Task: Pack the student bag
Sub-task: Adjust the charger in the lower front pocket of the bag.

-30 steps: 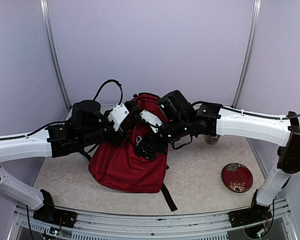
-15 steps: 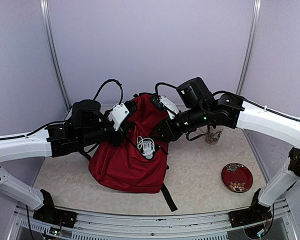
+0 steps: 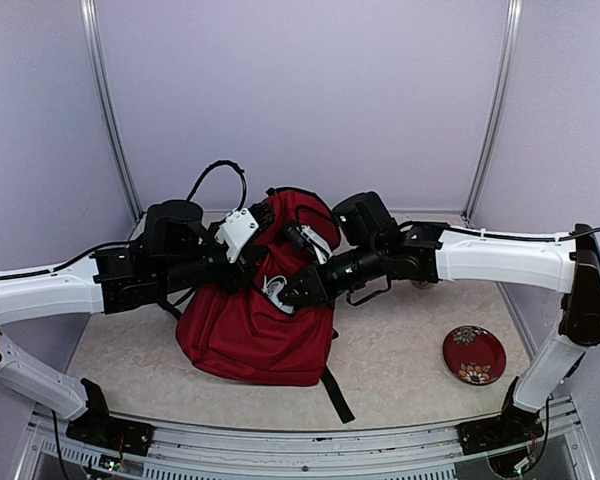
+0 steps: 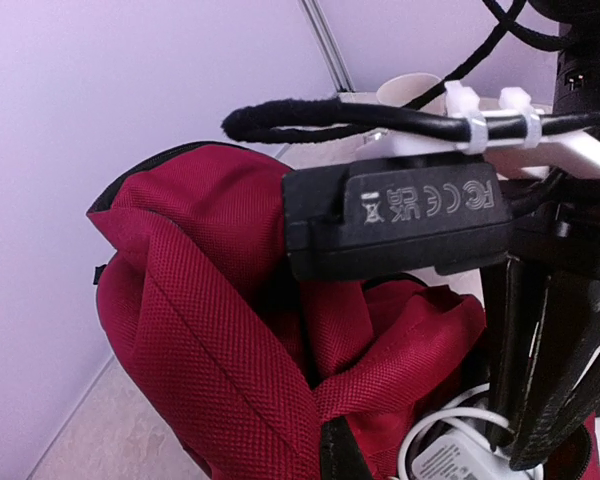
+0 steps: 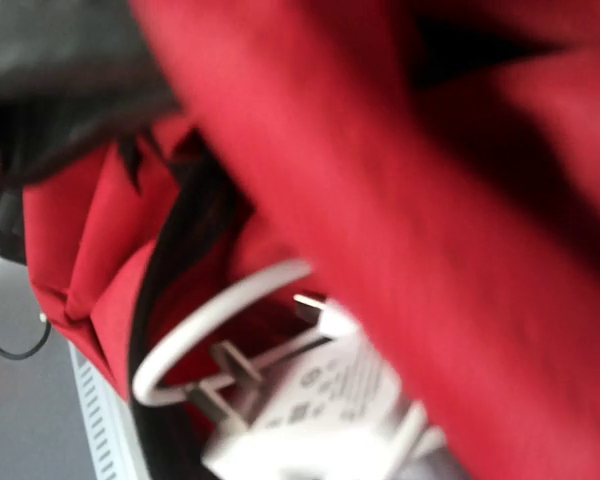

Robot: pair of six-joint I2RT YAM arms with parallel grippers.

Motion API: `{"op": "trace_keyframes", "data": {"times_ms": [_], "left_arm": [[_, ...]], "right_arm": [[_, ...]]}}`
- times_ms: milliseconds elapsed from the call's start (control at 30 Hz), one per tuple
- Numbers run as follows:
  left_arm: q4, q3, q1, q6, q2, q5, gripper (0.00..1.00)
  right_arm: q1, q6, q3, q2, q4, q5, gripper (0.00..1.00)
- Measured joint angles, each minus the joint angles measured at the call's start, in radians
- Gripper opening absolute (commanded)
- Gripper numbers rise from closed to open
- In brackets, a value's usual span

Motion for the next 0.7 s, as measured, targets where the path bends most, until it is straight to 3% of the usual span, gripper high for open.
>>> {"op": "trace_keyframes", "data": {"times_ms": [333, 700], "left_arm": [[-0.023, 0.000, 0.032, -0.043, 0.001, 0.021, 0.00], [-0.012, 0.006, 0.036, -0.065, -0.003, 0.103, 0.00]], "right_arm": [[0.005, 0.027, 0.015, 0.042, 0.000, 0.026, 0.12], [0.048, -0.119, -0.056, -0.070, -0.208, 0.094, 0.29]]}}
